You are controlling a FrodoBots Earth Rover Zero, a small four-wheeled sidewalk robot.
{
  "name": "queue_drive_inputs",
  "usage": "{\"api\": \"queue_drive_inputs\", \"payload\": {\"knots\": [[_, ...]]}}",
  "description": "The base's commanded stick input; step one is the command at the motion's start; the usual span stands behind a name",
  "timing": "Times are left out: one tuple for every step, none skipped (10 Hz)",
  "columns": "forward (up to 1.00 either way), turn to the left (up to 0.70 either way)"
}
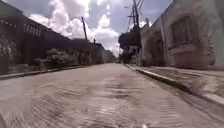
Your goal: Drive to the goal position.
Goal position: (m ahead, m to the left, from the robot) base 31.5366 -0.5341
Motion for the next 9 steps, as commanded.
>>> {"api": "queue_drive_inputs", "payload": {"knots": [[0.85, 0.0], [0.85, 0.0], [0.85, 0.0], [0.85, 0.0], [0.85, 0.0], [0.85, 0.0], [0.85, 0.0], [0.85, 0.0], [0.85, 0.0]]}}
